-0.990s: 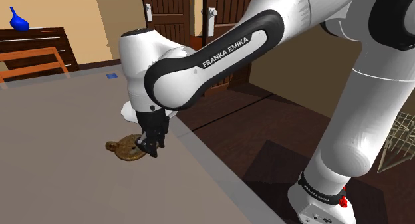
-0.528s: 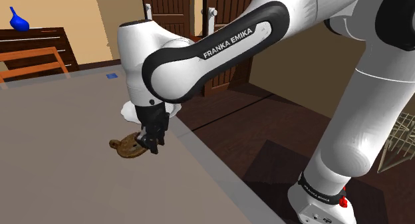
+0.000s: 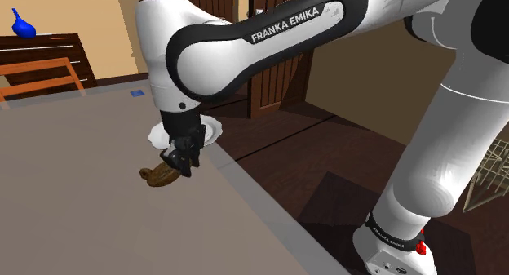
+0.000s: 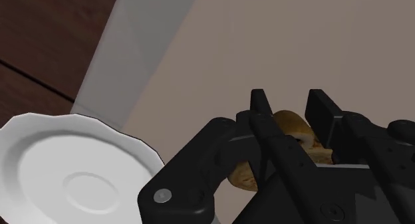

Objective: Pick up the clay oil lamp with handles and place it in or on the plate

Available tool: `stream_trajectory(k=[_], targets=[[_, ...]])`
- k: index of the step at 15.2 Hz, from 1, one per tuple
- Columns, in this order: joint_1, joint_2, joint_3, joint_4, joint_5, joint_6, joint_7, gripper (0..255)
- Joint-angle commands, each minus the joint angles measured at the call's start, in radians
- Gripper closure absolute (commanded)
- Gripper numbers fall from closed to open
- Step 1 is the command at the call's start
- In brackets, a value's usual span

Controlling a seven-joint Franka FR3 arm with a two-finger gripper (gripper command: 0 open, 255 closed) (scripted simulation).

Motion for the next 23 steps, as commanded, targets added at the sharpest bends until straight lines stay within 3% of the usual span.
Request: stream_trajectory(k=[1,5,10,23], targets=[[-0.001,-0.009,-0.001,0.020,0.006,-0.027,-0.004,255],[-0.003,-0.020,-0.003,0.061,0.013,-0.076,-0.010,255],[-0.055,0.022,-0.056,0.094,-0.014,-0.077,-0.106,255],[-0.160,0.237,-0.169,0.325,-0.123,-0.123,-0.307,255]])
